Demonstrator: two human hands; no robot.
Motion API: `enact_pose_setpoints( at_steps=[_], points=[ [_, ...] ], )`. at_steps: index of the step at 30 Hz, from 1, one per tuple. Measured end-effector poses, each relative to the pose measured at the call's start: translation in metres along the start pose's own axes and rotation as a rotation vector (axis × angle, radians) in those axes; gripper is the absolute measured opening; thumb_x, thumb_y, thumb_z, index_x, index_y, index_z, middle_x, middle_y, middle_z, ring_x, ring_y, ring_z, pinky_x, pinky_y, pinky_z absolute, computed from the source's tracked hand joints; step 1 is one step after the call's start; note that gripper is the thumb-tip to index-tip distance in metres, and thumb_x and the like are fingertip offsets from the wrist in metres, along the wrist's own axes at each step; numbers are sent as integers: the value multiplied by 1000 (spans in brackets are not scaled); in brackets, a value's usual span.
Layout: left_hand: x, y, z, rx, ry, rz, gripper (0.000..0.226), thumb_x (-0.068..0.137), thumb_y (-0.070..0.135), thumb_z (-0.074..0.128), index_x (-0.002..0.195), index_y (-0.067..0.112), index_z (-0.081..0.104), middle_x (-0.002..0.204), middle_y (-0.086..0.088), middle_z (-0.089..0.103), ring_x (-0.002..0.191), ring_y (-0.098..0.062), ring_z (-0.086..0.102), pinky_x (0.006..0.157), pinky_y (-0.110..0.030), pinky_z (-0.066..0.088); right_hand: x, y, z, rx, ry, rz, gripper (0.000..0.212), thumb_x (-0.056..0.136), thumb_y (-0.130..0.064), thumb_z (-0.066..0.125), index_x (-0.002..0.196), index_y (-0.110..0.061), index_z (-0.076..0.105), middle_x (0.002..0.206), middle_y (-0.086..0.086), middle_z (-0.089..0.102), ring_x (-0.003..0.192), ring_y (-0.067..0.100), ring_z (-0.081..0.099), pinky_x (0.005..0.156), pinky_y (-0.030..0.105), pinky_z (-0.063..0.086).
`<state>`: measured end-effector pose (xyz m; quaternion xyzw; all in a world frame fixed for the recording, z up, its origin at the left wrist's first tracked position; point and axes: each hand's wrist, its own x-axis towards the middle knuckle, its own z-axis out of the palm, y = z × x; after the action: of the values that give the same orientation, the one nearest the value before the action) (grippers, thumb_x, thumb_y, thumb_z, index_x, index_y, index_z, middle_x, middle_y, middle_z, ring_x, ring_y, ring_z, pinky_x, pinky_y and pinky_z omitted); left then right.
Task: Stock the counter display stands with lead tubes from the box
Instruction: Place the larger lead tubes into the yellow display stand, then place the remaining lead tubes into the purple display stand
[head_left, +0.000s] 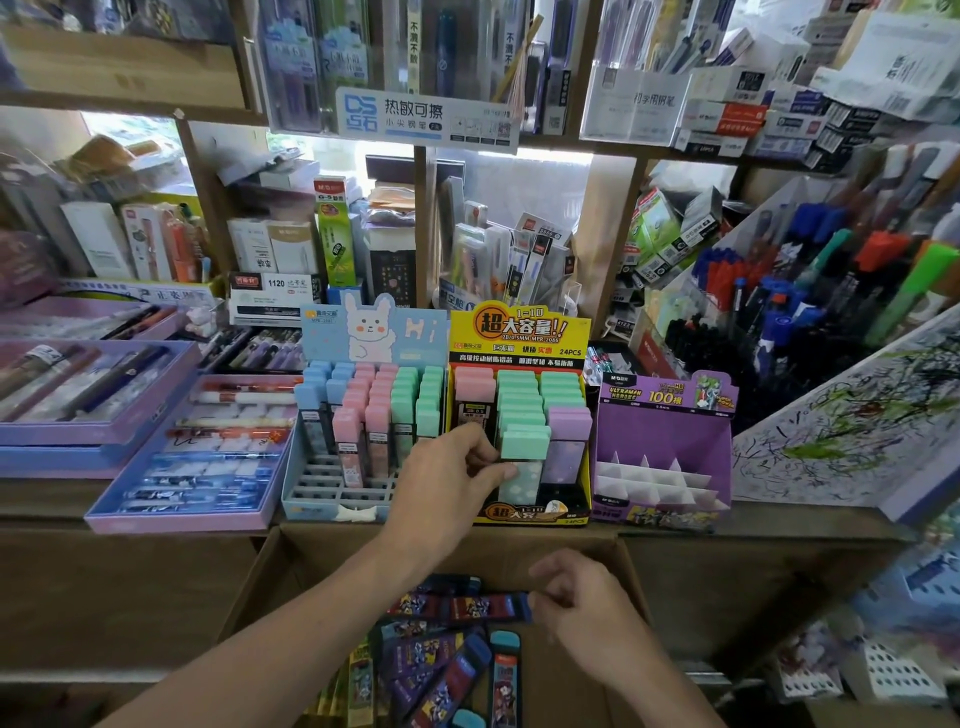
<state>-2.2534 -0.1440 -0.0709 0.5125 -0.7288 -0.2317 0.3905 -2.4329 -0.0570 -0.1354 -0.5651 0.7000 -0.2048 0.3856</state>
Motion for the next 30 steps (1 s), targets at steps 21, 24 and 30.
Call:
enact_pose_setpoints(
  at_steps=[21,24,30],
  points=[
    [-115,-81,-65,-193,42,-330,12,95,24,70,96,36,69,95,14,71,94,-1,66,81,-27,54,-9,-15,11,5,-51,-113,18,98,-24,66,110,-36,60,90,-17,74,85,0,70,69,23,54],
    [-123,-95,-61,-191,-48,-518,16,94,25,71,103,37,64,102,12,69,100,-3,64,79,-20,49,-11,-27,15,-15,-76,-120,18,99,-20,66,113,-31,62,89,-8,74,89,5,70,74,24,56],
    [-129,-100,-60,-11,-452,-639,38,86,26,73,111,43,51,107,13,64,95,-4,64,75,-23,54,-9,-45,30,-91,-175,-78,23,101,-16,62,121,-25,60,106,-6,66,98,7,64,72,17,51]
  ],
)
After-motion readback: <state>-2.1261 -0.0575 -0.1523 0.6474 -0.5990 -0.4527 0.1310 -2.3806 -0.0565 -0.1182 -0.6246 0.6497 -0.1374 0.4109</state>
